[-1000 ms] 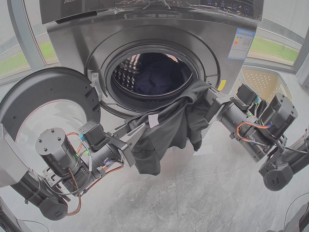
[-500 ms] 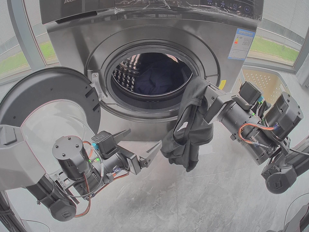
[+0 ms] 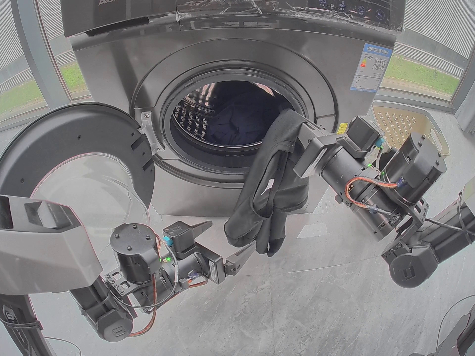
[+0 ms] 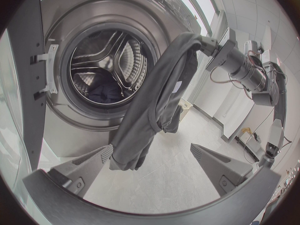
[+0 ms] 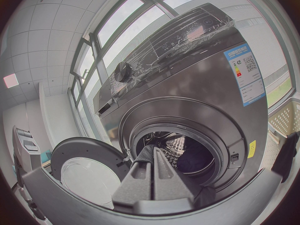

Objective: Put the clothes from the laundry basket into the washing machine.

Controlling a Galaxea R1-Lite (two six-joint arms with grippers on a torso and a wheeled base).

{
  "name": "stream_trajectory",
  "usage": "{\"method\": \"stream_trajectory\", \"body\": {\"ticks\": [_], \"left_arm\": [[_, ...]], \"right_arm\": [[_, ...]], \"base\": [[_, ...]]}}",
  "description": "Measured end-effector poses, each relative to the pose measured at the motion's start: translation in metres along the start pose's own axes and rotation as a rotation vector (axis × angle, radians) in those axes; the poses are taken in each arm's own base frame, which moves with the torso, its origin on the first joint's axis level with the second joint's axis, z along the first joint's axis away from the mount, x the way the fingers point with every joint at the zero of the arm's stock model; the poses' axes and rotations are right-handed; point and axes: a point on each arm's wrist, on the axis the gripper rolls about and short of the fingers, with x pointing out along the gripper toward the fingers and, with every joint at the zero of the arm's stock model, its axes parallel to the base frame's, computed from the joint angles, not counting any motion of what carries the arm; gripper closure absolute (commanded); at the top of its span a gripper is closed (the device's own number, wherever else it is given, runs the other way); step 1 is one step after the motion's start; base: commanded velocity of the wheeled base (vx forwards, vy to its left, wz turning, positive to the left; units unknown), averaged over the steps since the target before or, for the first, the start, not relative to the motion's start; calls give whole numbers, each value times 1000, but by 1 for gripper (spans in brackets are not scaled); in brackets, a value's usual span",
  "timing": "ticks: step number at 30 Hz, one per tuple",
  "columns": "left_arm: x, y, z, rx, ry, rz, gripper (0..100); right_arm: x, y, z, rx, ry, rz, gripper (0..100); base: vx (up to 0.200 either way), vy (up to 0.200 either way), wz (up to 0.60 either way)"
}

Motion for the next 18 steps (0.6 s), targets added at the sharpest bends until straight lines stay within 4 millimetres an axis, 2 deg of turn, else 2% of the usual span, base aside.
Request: {"method": "stream_trajectory", "body": {"ticks": [6,18], "left_arm": [[8,8,-12,-1,33,22,0],[37,28,-28,6,36,24,0]], "right_arm": [[2,0,-1,-5,-2,1,100],[2,7,-1,0,-1,18,100]], "base": [[0,0,0],[0,0,0]]}}
